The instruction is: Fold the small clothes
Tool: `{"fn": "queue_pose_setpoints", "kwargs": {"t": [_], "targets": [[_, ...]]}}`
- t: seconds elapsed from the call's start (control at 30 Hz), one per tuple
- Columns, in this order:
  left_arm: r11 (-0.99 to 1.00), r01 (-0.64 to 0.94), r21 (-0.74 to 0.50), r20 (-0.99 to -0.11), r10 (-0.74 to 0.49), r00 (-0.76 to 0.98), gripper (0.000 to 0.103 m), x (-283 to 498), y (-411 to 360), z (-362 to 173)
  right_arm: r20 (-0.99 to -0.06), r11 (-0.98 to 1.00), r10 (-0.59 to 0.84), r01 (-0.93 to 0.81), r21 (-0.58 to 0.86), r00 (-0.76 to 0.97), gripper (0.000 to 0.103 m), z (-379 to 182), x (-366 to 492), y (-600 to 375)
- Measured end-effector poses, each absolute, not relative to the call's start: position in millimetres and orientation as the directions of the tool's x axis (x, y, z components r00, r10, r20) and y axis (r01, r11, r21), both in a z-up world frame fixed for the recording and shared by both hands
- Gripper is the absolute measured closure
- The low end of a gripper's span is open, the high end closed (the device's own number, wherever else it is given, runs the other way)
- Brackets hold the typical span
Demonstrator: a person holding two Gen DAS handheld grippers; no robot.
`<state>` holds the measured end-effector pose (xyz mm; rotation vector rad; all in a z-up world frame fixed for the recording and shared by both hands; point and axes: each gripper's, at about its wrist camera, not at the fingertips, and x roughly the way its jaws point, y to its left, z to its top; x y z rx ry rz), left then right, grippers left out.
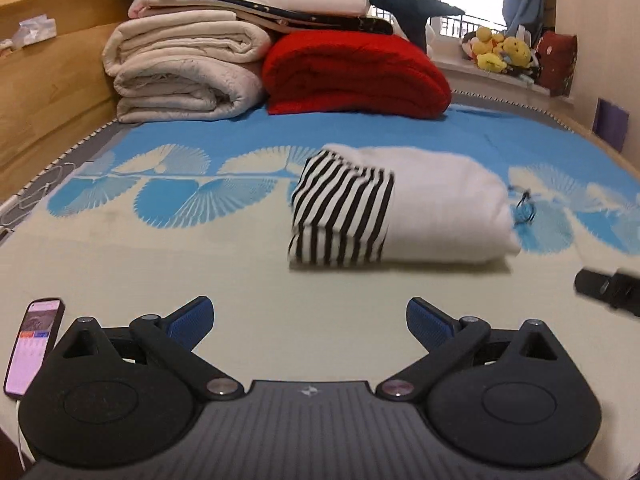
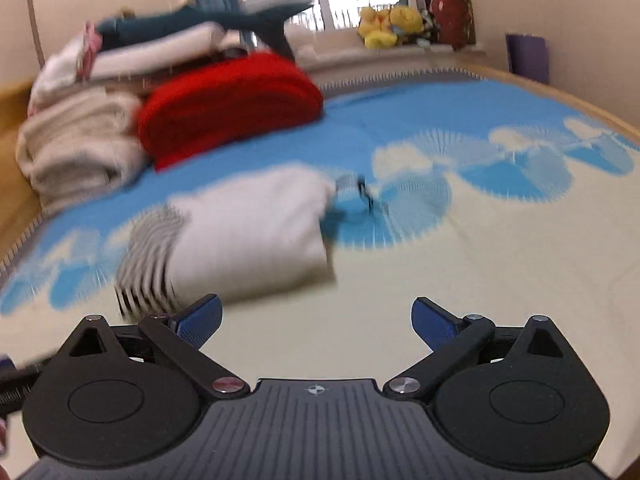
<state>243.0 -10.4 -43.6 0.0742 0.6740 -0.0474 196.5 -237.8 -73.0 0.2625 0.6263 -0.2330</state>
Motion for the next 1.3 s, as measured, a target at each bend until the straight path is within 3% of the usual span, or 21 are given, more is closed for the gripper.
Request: {"fn": "queue_pose_setpoints", "kwargs": {"t": [0.1,0.17,0.33,1.3], "targets": [[0.996,0.051,0.067,-0.657,0.006,0.754,0.001,243.8,-11.0,-68.3,-0.645,0.968,-0.163,0.248,0.043,0.746,0.003,-95.2,201.8,-229.2],[0.996,0.086,0.014,-0.701,-0.052,0.711,0.001,250.7,-11.2,-75.5,-0.624,0.968,-0.177,0.248,0.028,0.761,0.003,-93.8,203.5,-226.1],[0.993,0.097,0.07,-0.661,-0.027,0.75,0.001,256.0,-19.3,-72.5,-0.626,0.964,-0.157,0.255,0.069,0.764,0.003,-90.8,217.0,-222.8],[0.995,0.076,0.067,-0.661,-0.012,0.75,0.001,267.2,-19.5,-68.9,-0.662,0.971,-0.15,0.235,0.041,0.734,0.003,-102.5,222.3,-213.2]]}}
